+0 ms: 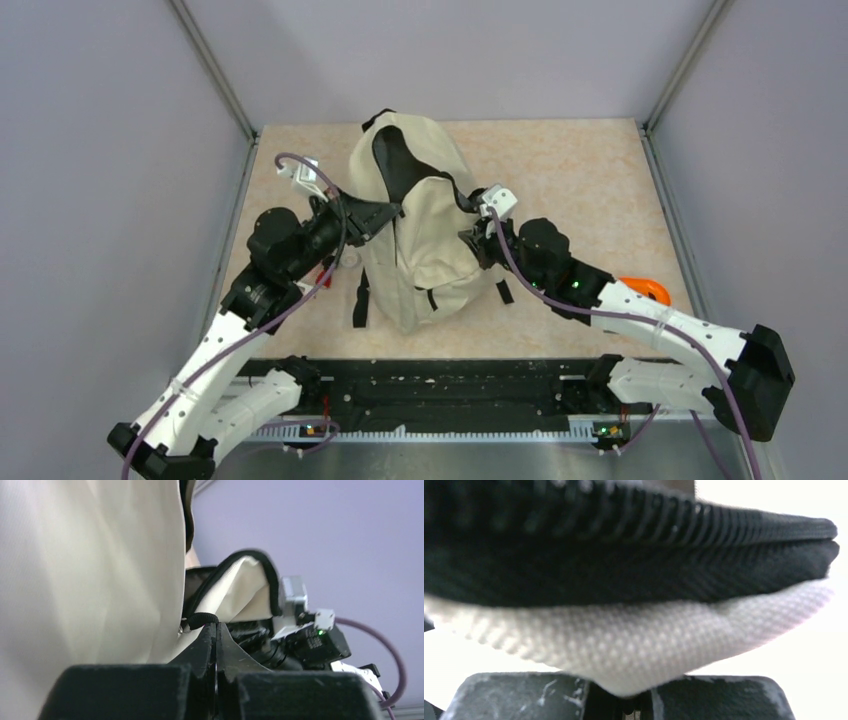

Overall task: Pack the student bag
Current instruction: Zip the student bag at the center of the board.

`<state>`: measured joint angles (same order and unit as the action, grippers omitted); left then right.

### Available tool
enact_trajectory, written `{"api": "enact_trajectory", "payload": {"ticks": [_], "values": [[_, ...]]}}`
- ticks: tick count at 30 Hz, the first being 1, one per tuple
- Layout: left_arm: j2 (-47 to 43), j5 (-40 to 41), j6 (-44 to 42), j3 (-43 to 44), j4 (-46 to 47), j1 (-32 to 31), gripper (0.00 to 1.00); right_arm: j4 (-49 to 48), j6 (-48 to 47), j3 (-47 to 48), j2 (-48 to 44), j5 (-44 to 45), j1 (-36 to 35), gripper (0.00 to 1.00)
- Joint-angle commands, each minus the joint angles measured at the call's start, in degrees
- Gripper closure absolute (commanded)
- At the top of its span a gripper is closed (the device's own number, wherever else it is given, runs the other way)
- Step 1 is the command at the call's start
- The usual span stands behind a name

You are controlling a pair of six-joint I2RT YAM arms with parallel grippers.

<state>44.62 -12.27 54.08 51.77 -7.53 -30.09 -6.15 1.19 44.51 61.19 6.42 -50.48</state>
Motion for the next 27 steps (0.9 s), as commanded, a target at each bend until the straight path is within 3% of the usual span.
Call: {"api": "enact_trajectory", "payload": {"ticks": [1, 15, 18, 20, 22, 25, 27], "values": [[2.44, 1.96, -4.78, 6.67, 10.47, 0.15, 1.00, -0.71, -0.84, -1.04, 0.16, 0.26, -0.06, 1.00], [13.39, 4.49, -11.54, 17.69, 16.80, 1.39, 1.00, 2.09, -2.78, 0.78, -1.72, -4.88, -0.06, 0.99], [12.82, 4.19, -11.01, 17.45, 15.35, 1.84, 1.00, 4.52, -2.71, 2.42, -4.44, -3.49, -0.09, 0.79], [11.77, 4.12, -10.18, 16.93, 14.30, 1.95, 1.00, 5.91, -3.21, 3.48, -6.97, -0.83, -0.06, 0.55], [10.85, 3.44, -9.38, 16.82, 12.82, 2.01, 1.00, 8.75, -4.31, 4.82, -9.80, 1.65, -0.06, 0.39], [10.13, 1.22, -8.00, 16.85, 10.63, 2.20, 1.00, 11.79, -6.05, 7.73, -13.38, 2.04, 0.01, 0.24], [9.73, -0.85, -7.42, 16.64, 9.50, 2.24, 1.00, 14.74, -6.90, 11.60, -14.67, -0.03, -0.01, 0.20]]}}
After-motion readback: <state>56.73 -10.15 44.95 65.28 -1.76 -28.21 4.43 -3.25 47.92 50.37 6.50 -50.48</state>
